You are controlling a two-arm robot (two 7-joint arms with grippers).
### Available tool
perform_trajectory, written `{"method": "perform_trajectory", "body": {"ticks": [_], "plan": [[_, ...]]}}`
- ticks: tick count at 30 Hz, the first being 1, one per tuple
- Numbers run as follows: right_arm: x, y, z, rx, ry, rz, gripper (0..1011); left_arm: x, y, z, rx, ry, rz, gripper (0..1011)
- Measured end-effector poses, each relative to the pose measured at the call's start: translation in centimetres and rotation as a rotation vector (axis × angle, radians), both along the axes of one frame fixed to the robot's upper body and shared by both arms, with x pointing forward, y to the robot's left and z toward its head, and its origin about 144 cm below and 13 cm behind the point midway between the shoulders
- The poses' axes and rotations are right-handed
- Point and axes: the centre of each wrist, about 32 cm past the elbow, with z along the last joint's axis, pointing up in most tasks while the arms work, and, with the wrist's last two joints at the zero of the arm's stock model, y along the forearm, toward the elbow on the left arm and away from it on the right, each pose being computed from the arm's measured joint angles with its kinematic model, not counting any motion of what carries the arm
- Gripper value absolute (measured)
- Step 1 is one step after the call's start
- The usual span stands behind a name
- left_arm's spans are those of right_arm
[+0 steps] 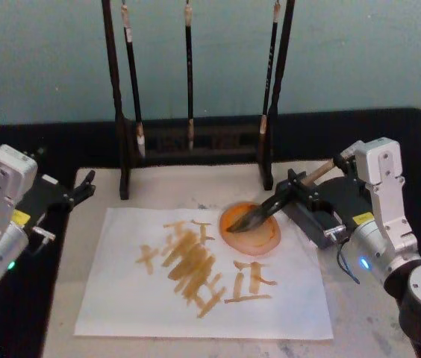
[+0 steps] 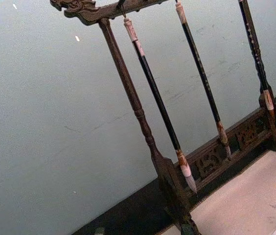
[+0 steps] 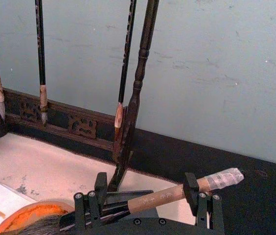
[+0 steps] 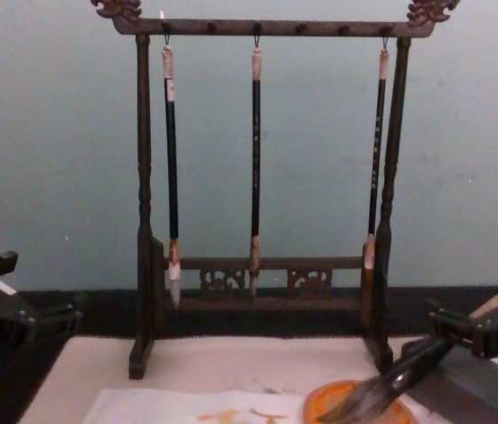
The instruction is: Pick up the brush from the inkstone, write on the paper, then place the brush back to its original position.
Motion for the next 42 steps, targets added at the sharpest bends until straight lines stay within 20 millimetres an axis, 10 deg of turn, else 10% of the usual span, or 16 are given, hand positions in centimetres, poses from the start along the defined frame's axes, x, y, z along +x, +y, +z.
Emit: {"method": "perform_trajectory", "body": {"ticks": [42], "plan": [[0.0,0.0,0.0,0.0,0.0,0.0,1000,0.0,0.0,0.0,0.0,0.0,0.0,1010]]}}
